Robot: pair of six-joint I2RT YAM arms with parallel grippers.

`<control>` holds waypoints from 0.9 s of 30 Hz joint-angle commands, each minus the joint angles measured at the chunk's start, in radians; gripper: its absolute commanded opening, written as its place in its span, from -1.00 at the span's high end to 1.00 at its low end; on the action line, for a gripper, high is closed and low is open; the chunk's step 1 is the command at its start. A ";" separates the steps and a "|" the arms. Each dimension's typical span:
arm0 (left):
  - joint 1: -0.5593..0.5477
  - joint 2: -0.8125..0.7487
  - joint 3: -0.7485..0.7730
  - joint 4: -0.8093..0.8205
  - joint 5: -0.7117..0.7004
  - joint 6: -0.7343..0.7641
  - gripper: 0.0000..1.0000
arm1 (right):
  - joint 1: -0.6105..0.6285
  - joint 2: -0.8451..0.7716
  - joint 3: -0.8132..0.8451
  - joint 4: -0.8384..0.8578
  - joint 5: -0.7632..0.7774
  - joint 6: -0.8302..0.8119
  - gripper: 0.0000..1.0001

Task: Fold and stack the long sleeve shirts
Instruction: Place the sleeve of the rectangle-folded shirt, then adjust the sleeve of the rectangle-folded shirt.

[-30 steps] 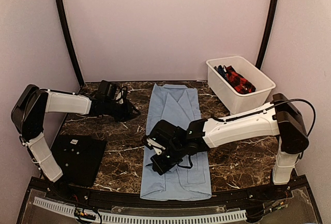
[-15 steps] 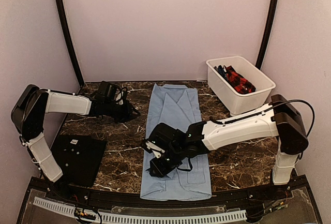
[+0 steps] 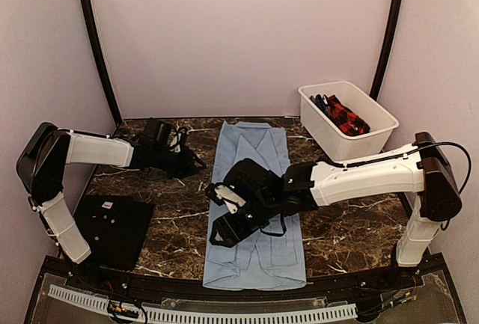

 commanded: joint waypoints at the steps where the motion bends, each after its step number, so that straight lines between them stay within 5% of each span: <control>1: -0.011 -0.033 -0.008 -0.009 0.017 0.021 0.42 | -0.042 -0.063 0.022 0.014 0.010 -0.024 -0.27; 8: -0.039 -0.011 -0.004 -0.007 0.041 0.017 0.41 | -0.234 -0.058 0.083 0.036 0.031 -0.064 -0.17; 16: -0.070 0.023 0.013 0.040 0.066 0.002 0.41 | -0.479 0.082 0.198 0.138 -0.009 -0.064 0.36; 27: -0.065 0.289 0.374 0.083 0.053 0.044 0.41 | -0.597 0.303 0.370 0.168 -0.070 -0.041 0.64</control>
